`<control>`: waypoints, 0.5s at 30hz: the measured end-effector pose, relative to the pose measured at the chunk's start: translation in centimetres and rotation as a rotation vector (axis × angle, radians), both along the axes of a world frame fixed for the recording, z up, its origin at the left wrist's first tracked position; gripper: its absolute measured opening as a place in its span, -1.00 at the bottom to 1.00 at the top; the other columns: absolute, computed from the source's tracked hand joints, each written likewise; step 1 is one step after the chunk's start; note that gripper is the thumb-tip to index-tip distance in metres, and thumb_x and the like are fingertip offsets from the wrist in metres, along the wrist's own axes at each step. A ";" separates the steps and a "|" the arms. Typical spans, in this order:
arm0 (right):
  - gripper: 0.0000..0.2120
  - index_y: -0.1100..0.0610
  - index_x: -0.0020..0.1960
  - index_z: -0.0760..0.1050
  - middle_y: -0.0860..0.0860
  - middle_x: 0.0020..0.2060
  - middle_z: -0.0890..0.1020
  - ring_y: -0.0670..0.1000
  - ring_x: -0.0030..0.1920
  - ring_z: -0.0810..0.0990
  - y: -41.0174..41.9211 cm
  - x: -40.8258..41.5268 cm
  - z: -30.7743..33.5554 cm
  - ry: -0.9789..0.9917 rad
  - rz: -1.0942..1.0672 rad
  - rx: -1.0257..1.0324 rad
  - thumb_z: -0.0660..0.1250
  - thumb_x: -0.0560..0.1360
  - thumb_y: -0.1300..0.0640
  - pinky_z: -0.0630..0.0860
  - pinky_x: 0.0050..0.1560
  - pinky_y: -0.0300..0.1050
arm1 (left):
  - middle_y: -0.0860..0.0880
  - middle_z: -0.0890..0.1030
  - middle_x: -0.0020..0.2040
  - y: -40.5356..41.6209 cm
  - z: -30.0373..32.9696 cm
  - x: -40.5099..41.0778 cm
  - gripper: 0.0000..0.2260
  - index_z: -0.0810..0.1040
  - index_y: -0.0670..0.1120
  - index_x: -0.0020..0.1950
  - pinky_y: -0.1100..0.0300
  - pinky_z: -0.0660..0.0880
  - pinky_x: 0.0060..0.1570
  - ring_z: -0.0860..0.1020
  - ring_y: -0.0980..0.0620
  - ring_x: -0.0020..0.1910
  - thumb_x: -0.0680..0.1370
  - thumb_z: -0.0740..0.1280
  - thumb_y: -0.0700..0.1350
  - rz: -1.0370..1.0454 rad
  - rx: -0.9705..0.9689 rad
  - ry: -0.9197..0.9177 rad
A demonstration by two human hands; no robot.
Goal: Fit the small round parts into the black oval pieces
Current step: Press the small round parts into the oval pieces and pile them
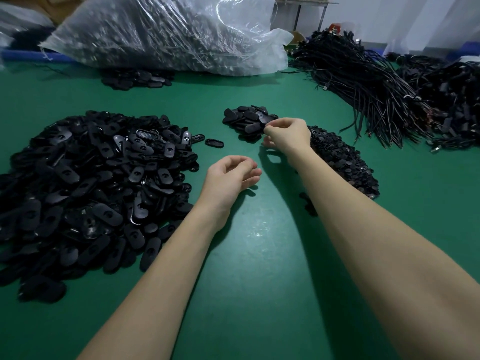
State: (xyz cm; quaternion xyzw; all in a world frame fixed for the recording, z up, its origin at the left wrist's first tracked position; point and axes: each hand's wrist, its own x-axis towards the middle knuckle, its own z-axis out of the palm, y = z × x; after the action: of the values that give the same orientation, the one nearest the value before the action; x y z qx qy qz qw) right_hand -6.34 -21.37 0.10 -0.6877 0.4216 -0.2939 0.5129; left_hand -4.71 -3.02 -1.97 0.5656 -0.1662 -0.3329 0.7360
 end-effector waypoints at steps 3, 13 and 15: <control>-0.92 -0.02 -0.17 0.65 -0.07 -0.28 0.69 -0.09 -0.35 0.63 0.7 -1.0 0.2 0.137 0.127 -0.127 0.44 0.50 0.11 0.63 -0.24 -0.19 | -0.09 0.68 -0.07 0.0 0.0 0.0 -0.96 0.58 -0.18 0.00 0.17 0.62 0.07 0.69 0.01 -0.04 0.62 0.35 -0.23 -0.005 -0.001 -0.001; -0.84 -0.02 -0.08 0.70 0.09 -0.27 0.69 0.09 -0.34 0.53 3.9 -0.1 3.0 0.567 0.721 -0.295 0.38 0.55 -0.05 0.56 -0.24 -0.08 | -0.13 0.71 -0.05 0.0 0.3 -0.3 -0.91 0.60 -0.24 0.06 0.23 0.62 0.03 0.69 0.02 -0.06 0.62 0.32 -0.26 -0.026 -0.002 0.005; -0.82 -0.03 -0.07 0.71 0.12 -0.11 0.75 0.20 -0.13 0.69 4.9 0.5 3.4 0.593 0.746 -0.328 0.38 0.56 -0.08 0.67 0.03 0.04 | -0.17 0.72 0.00 0.0 0.3 -0.3 -0.85 0.60 -0.31 0.12 0.21 0.62 0.06 0.69 0.03 -0.07 0.61 0.30 -0.29 -0.025 0.003 0.007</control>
State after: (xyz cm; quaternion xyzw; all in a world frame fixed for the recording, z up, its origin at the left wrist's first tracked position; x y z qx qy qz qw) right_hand -5.87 -16.49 3.50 -0.9169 0.2231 0.0552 0.3264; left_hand -4.96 -3.05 -1.72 0.5633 -0.1702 -0.3441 0.7317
